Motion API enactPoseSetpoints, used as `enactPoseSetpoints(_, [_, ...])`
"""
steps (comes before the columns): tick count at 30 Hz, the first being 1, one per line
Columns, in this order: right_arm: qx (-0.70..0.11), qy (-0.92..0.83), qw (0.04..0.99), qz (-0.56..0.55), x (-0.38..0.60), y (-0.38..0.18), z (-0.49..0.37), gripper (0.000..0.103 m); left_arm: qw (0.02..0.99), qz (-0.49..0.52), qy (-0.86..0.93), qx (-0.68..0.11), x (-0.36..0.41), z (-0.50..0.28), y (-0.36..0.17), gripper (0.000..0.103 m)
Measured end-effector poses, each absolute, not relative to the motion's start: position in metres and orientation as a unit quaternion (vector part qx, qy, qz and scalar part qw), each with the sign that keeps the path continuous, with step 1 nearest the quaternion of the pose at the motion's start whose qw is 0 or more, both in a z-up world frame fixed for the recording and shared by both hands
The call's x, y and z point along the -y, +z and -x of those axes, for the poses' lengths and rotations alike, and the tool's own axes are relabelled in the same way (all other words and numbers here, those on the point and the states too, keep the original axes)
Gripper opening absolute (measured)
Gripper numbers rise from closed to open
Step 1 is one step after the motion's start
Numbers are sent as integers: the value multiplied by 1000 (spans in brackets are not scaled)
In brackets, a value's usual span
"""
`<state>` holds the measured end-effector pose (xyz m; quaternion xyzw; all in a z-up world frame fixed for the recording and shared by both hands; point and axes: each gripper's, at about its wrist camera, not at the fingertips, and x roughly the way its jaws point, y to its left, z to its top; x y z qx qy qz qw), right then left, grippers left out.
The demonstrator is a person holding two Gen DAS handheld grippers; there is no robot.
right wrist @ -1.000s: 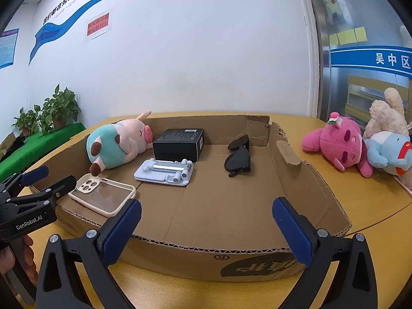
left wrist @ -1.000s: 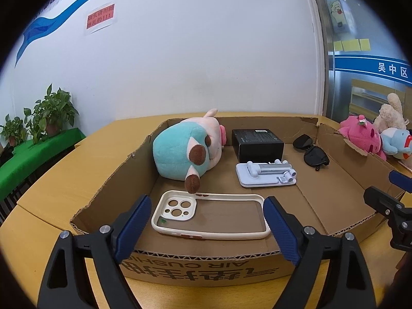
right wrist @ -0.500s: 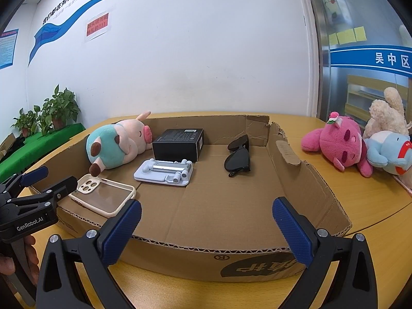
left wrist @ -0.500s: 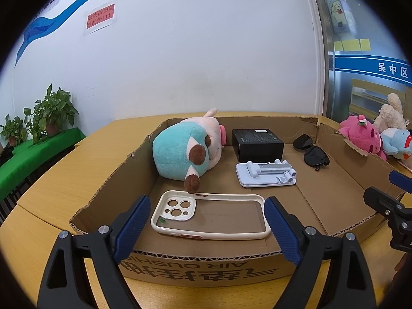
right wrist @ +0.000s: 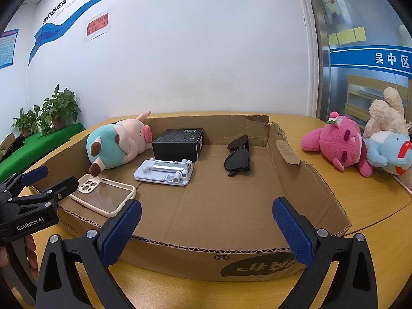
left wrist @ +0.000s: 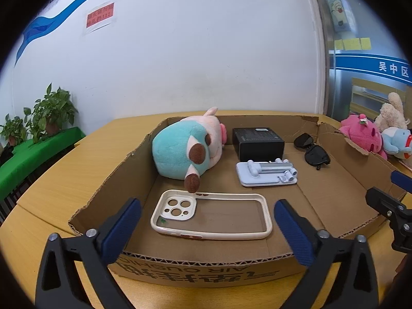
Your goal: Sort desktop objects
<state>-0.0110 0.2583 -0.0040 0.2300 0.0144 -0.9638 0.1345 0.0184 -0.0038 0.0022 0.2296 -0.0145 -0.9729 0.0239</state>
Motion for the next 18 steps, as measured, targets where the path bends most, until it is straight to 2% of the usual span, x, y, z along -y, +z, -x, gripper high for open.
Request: enactPoseSetpoints(18, [-15, -964, 133, -230, -259, -4, 10, 103, 24, -229, -973, 15, 4, -18, 2, 103])
